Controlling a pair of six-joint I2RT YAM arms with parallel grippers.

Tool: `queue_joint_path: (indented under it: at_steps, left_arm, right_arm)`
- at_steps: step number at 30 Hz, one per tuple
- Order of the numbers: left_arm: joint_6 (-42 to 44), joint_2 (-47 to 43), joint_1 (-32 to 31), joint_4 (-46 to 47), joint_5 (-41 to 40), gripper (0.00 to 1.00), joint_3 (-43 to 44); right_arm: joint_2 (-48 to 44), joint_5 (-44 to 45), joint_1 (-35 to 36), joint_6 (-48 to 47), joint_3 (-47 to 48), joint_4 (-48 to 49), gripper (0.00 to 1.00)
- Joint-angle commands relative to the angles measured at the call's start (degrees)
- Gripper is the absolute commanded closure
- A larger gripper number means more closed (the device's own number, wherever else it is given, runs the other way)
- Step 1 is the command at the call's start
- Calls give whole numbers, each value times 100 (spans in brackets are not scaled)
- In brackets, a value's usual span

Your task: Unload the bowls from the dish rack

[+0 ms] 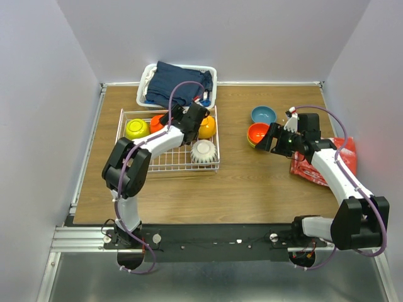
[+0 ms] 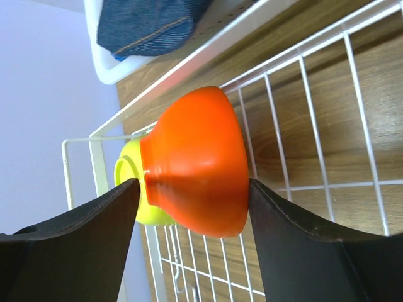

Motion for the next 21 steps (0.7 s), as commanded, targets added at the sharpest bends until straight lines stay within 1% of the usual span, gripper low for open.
queue_joint_path:
  at_steps: [1,11,16,21]
  left_arm:
    - [-140,-425,63,-3,-185,25,-84]
    - [-368,-680,186,-284,157,37,83]
    - [-570,-741,221,-424,377,40,91]
    - [-799,-768,247,-618,667,43,206]
  right_arm:
    - [-130,-29,-4,-11,65,-1,10]
    - [-218,-142,5,33,4,78,10]
    - [-218,-204,-4,16,74,60,10]
    - [-323,-344,5,130,-49,227,10]
